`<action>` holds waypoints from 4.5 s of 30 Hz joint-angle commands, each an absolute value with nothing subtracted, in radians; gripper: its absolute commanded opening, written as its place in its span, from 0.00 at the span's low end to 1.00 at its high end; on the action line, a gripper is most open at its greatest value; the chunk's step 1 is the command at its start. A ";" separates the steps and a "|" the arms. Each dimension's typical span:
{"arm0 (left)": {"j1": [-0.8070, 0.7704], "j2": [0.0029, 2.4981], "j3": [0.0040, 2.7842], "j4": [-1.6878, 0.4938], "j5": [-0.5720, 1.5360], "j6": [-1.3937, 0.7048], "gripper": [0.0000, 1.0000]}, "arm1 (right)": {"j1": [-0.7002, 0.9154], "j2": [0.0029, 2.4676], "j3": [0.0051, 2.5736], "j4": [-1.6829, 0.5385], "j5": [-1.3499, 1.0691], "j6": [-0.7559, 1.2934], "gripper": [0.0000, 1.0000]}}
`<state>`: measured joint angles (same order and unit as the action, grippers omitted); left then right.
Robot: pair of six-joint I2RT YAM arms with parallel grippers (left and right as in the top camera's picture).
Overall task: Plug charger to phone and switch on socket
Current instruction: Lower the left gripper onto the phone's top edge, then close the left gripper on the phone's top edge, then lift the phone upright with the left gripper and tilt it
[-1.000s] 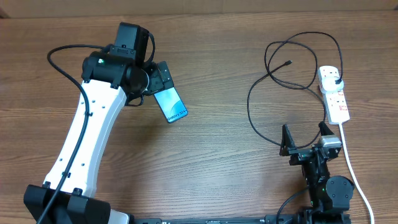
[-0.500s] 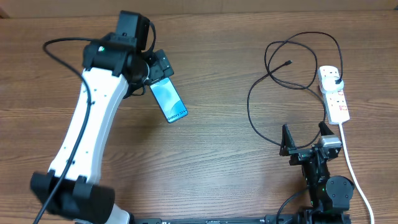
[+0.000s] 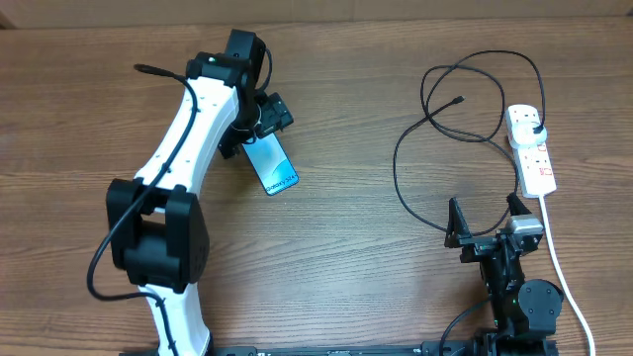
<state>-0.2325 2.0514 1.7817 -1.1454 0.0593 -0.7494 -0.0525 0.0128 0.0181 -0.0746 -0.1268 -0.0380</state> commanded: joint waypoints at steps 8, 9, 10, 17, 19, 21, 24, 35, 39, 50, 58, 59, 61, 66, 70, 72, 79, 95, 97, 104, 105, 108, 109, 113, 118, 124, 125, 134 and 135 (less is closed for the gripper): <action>-0.235 2.115 1.804 -1.119 0.070 -0.730 1.00 | -0.052 0.004 0.007 -0.070 -0.133 -0.043 1.00; -0.235 2.119 1.804 -1.116 0.070 -0.729 1.00 | -0.052 0.004 0.007 -0.070 -0.132 -0.043 1.00; -0.235 2.120 1.804 -1.113 0.068 -0.729 1.00 | -0.052 0.004 0.007 -0.070 -0.132 -0.043 1.00; -0.235 2.121 1.804 -1.098 0.067 -0.730 1.00 | -0.052 0.004 0.007 -0.070 -0.132 -0.043 1.00; -0.235 2.121 1.804 -1.095 0.067 -0.730 1.00 | -0.052 0.004 0.007 -0.070 -0.133 -0.043 1.00; -0.235 2.121 1.804 -1.090 0.053 -0.734 1.00 | -0.052 0.004 0.007 -0.070 -0.132 -0.043 1.00; -0.235 2.122 1.804 -1.083 0.052 -0.741 1.00 | -0.052 0.004 0.007 -0.070 -0.132 -0.043 1.00; -0.235 2.255 1.804 -1.079 0.125 -0.710 1.00 | -0.052 0.004 0.007 -0.070 -0.132 -0.043 1.00; -0.235 2.307 1.804 -1.086 0.124 -0.710 1.00 | -0.052 0.004 0.007 -0.070 -0.132 -0.043 1.00; -0.237 2.340 1.803 -1.132 0.131 -0.701 0.88 | -0.052 0.004 0.007 -0.070 -0.133 -0.043 1.00; -0.237 2.340 1.804 -1.133 0.131 -0.649 0.72 | -0.052 0.004 0.007 -0.070 -0.133 -0.043 1.00; -0.236 2.340 1.804 -1.133 0.130 -0.646 0.71 | -0.052 0.004 0.007 -0.070 -0.132 -0.043 1.00; -0.236 2.340 1.804 -1.134 0.131 -0.629 0.66 | -0.052 0.004 0.007 -0.070 -0.132 -0.043 1.00; -0.236 2.340 1.819 -1.160 0.131 -0.603 0.62 | -0.052 0.004 0.007 -0.070 -0.132 -0.043 1.00; -0.236 2.340 1.880 -1.209 0.123 -0.574 0.63 | -0.052 0.004 0.007 -0.070 -0.133 -0.043 1.00; -0.236 2.340 1.918 -1.235 0.123 -0.561 0.63 | -0.052 0.004 0.007 -0.070 -0.133 -0.043 1.00; -0.236 2.340 2.067 -1.349 0.123 -0.535 0.62 | -0.052 0.004 0.007 -0.070 -0.133 -0.043 1.00; -0.236 2.340 2.252 -1.512 0.123 -0.515 0.60 | -0.052 0.004 0.007 -0.070 -0.132 -0.043 1.00; -0.236 2.340 2.262 -1.521 0.124 -0.510 0.60 | -0.052 0.004 0.007 -0.070 -0.133 -0.043 1.00; -0.236 2.340 2.288 -1.553 0.124 -0.502 0.60 | -0.052 0.004 0.007 -0.070 -0.132 -0.043 1.00; -0.236 2.340 2.290 -1.557 0.124 -0.501 0.60 | -0.052 0.004 0.008 -0.070 -0.132 -0.043 1.00; -0.236 2.340 2.294 -1.571 0.124 -0.500 0.60 | -0.052 0.004 0.007 -0.070 -0.132 -0.043 1.00; -0.236 2.340 2.294 -1.575 0.124 -0.501 0.60 | -0.052 0.004 0.007 -0.070 -0.132 -0.043 1.00; -0.236 2.340 2.294 -1.584 0.132 -0.500 0.61 | -0.052 0.004 0.007 -0.070 -0.132 -0.043 1.00; -0.235 2.340 2.294 -1.594 0.192 -0.471 0.61 | -0.052 0.004 0.008 -0.070 -0.133 -0.043 1.00; -0.235 2.340 2.295 -1.622 0.237 -0.440 0.61 | -0.052 0.004 0.007 -0.070 -0.132 -0.043 1.00; -0.235 2.340 2.295 -1.639 0.249 -0.433 0.60 | -0.052 0.004 0.007 -0.070 -0.132 -0.043 1.00; -0.234 2.340 2.295 -1.690 0.500 -0.324 0.61 | -0.052 0.004 0.007 -0.070 -0.133 -0.043 1.00; -0.234 2.340 2.295 -1.690 0.515 -0.324 0.61 | -0.052 0.004 0.007 -0.070 -0.133 -0.043 1.00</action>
